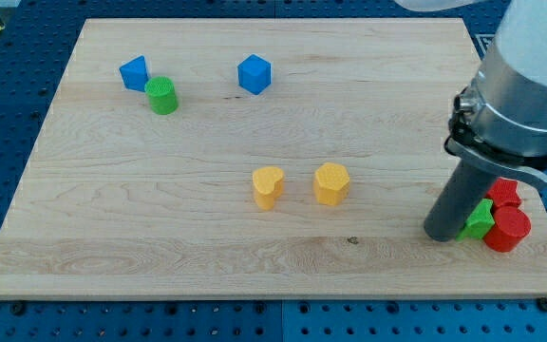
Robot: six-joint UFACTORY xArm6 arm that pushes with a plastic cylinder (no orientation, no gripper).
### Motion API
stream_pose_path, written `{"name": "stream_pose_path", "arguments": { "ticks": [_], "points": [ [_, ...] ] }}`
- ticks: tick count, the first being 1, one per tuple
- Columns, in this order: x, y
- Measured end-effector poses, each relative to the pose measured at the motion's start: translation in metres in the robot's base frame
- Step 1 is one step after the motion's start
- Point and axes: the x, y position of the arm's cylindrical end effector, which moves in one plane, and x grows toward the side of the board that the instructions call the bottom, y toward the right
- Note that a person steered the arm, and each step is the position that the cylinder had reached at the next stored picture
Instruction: Move your arm closer to the green circle
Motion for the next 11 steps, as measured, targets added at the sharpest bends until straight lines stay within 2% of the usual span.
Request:
{"name": "stream_pose_path", "arguments": {
  "ticks": [1, 2, 3, 4, 6, 7, 9, 11],
  "points": [
    [-0.026, -0.026],
    [-0.073, -0.034],
    [-0.078, -0.039],
    [-0.100, -0.118],
    [-0.138, -0.318],
    [-0.201, -0.374],
    [-0.205, -0.357],
    [-0.170, -0.284]
  ]
}}
